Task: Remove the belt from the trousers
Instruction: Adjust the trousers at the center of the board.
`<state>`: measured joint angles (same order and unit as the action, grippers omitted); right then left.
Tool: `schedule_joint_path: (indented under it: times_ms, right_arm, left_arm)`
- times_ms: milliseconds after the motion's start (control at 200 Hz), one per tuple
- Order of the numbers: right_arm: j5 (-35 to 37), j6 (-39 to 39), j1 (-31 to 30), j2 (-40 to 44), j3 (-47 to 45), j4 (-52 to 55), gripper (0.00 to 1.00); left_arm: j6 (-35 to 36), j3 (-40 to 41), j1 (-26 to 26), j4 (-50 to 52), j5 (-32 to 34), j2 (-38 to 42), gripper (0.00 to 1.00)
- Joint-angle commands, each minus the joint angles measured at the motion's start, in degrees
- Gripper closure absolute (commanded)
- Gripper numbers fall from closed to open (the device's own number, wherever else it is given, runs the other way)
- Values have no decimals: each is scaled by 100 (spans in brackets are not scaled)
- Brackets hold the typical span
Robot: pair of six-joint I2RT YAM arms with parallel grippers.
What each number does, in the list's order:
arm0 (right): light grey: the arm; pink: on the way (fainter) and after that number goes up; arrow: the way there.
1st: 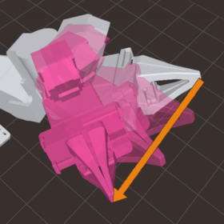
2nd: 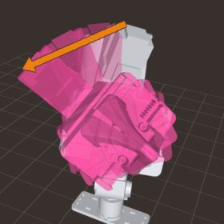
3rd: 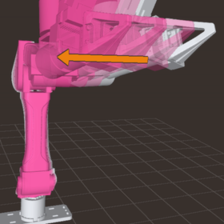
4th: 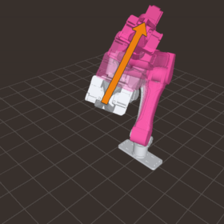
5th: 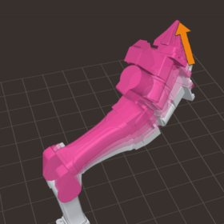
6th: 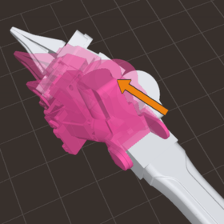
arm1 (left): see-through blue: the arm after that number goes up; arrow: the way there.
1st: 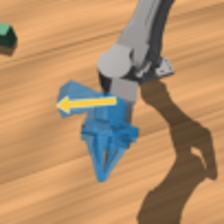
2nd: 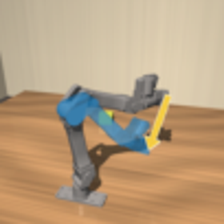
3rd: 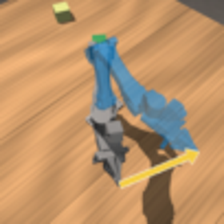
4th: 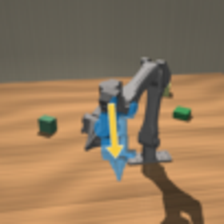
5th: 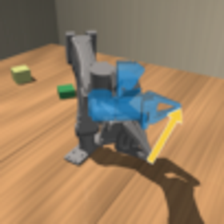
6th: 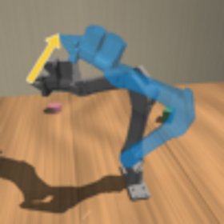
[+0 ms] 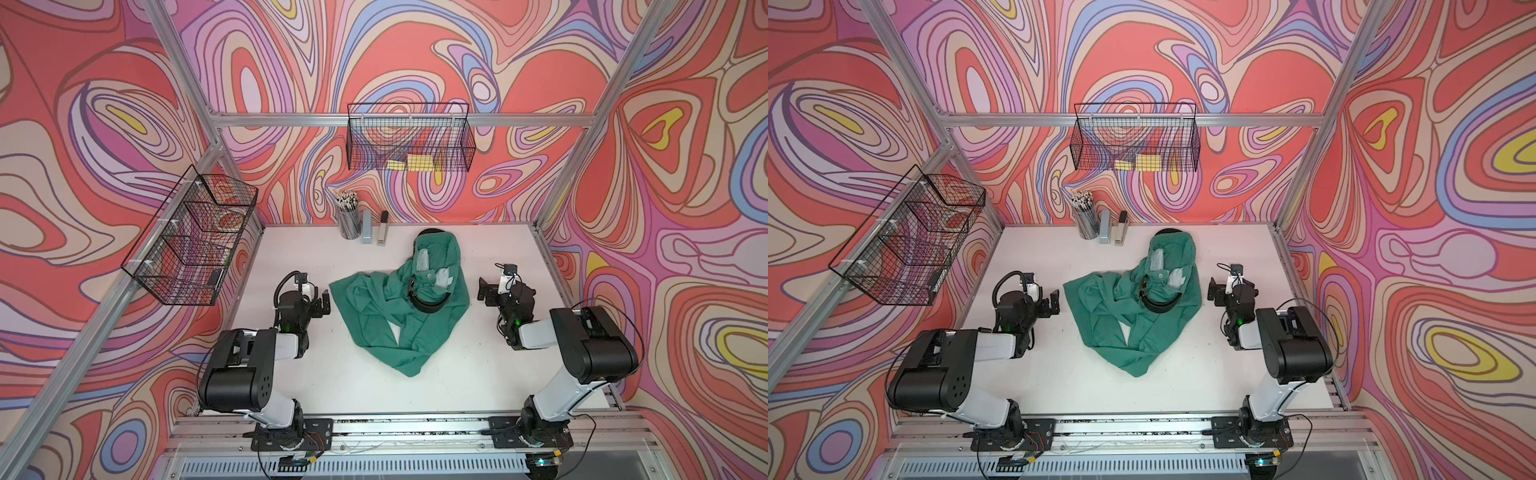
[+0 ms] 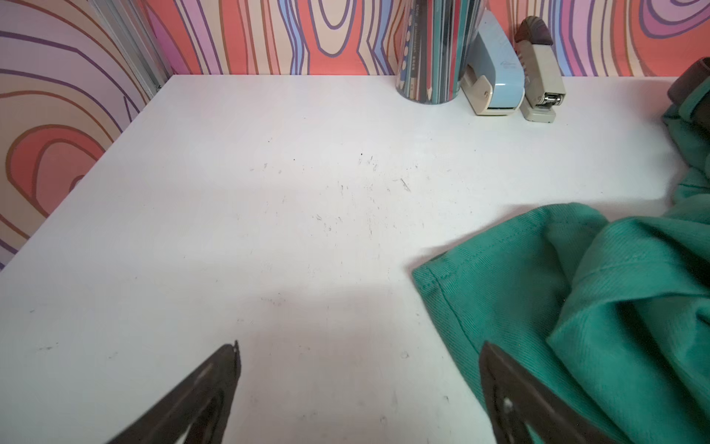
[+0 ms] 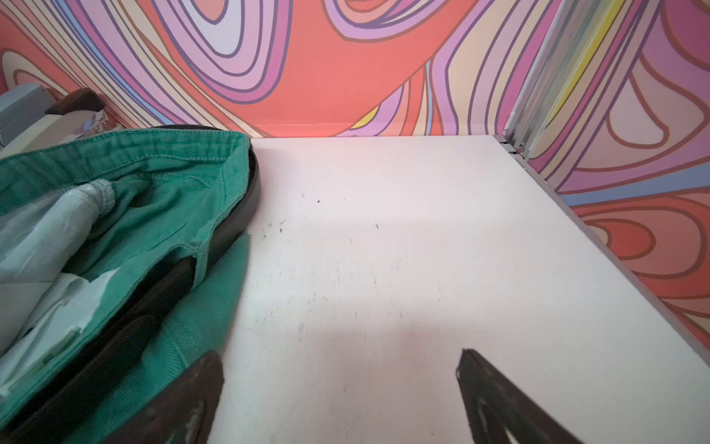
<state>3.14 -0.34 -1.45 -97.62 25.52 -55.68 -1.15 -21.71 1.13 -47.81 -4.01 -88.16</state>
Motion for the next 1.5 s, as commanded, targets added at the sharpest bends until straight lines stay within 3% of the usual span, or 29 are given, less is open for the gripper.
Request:
schedule_joint_path:
  times_ms: [0,906,1102,1232,1392,1497]
  right_arm:
    - [-26,42,31,24,90,22,2]
    - [-42,47,40,20,94,40,2]
    - [33,21,41,112,136,103,2]
    - [58,25,31,700,898,1916,2]
    - [352,850,49,617,3242,5533,1]
    - [262,1242,49,515,4107,6520,2]
  left_arm:
    - [-35,-3,28,-226,40,13,0]
    - [-47,-5,28,-220,28,9,0]
    - [-70,-41,28,88,230,314,0]
    - [-99,-347,28,1315,297,985,0]
    - [-206,-1117,28,3369,378,1594,0]
    - [-480,-1791,48,4907,1080,1619,0]
